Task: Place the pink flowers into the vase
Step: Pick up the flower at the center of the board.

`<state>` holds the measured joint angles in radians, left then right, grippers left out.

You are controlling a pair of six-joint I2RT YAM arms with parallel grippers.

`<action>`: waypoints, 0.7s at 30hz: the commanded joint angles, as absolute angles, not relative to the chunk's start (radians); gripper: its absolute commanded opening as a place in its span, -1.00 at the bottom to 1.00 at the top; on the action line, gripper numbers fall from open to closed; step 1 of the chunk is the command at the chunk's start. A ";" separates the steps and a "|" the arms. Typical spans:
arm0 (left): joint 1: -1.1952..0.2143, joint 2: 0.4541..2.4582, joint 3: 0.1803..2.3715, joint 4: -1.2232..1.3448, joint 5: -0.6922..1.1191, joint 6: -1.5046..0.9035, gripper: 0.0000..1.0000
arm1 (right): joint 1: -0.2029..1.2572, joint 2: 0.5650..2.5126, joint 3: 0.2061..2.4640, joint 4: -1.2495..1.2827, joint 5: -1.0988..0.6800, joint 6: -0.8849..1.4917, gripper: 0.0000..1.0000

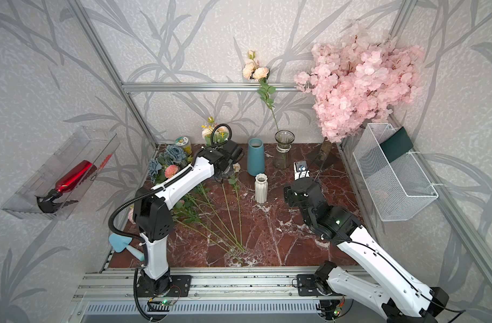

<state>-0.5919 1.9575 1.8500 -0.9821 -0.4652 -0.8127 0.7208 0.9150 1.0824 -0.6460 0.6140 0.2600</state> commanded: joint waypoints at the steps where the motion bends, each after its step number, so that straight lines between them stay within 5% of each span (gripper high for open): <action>1: -0.596 1.895 1.845 -0.954 -0.511 -0.792 -1.00 | 0.707 0.910 1.082 -0.700 0.671 0.306 0.57; 21: -0.628 1.809 1.890 -0.853 -0.578 -0.673 -1.00 | 0.580 0.879 0.994 -0.786 0.625 0.414 0.58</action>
<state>-0.6239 1.8561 1.8648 -0.8642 -0.5064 -0.6991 0.5930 0.9028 1.0054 -0.7696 0.6277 0.3981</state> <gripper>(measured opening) 0.072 0.789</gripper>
